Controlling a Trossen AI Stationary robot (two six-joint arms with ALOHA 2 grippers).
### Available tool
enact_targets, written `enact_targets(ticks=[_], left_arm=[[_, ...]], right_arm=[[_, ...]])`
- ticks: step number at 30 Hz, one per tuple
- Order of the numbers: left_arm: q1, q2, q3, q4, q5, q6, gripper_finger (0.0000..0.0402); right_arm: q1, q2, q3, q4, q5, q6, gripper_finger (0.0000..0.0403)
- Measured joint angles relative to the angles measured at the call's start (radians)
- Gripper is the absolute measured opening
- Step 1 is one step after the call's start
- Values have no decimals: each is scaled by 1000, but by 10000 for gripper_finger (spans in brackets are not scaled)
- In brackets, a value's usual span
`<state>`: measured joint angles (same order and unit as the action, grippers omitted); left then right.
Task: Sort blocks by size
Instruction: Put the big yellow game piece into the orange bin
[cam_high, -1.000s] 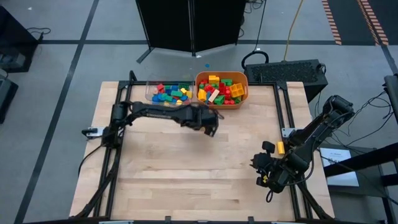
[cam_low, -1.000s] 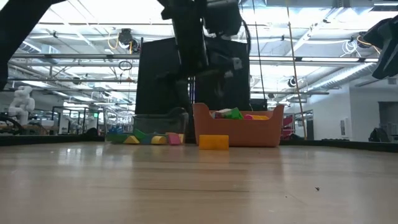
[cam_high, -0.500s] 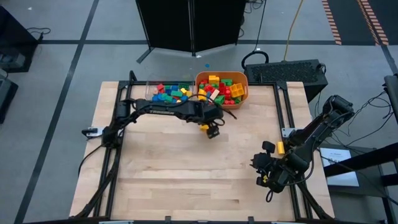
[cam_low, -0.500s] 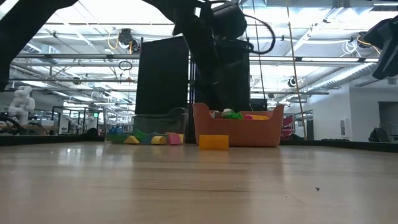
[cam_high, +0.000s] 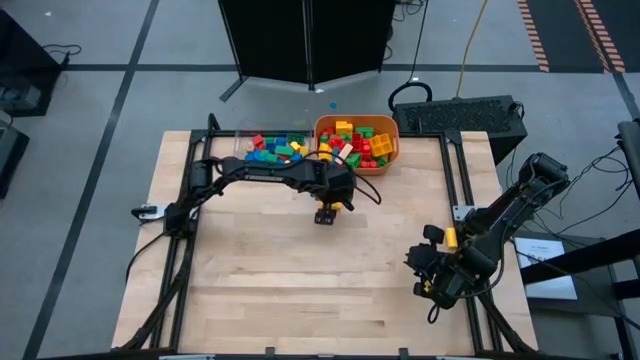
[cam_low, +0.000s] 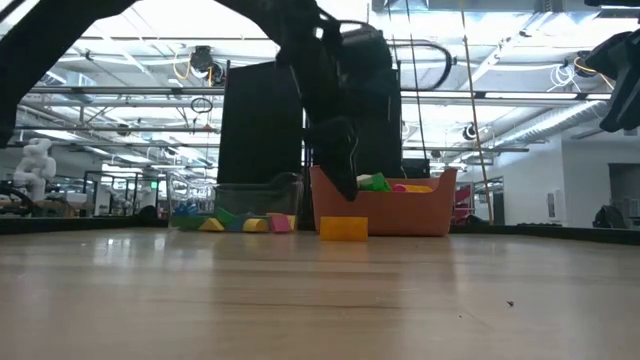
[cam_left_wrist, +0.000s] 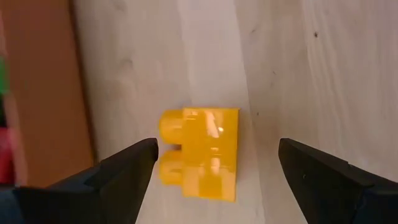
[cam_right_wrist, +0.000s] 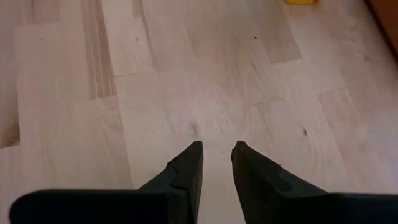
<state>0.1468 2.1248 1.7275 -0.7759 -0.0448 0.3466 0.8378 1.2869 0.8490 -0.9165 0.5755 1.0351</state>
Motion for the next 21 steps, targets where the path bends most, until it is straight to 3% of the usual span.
enact_targets(ticks=[21], left_arm=[[56,168,0,0,60,-76,338]], right_arm=[[0,0,-1,-72,3,53,80]])
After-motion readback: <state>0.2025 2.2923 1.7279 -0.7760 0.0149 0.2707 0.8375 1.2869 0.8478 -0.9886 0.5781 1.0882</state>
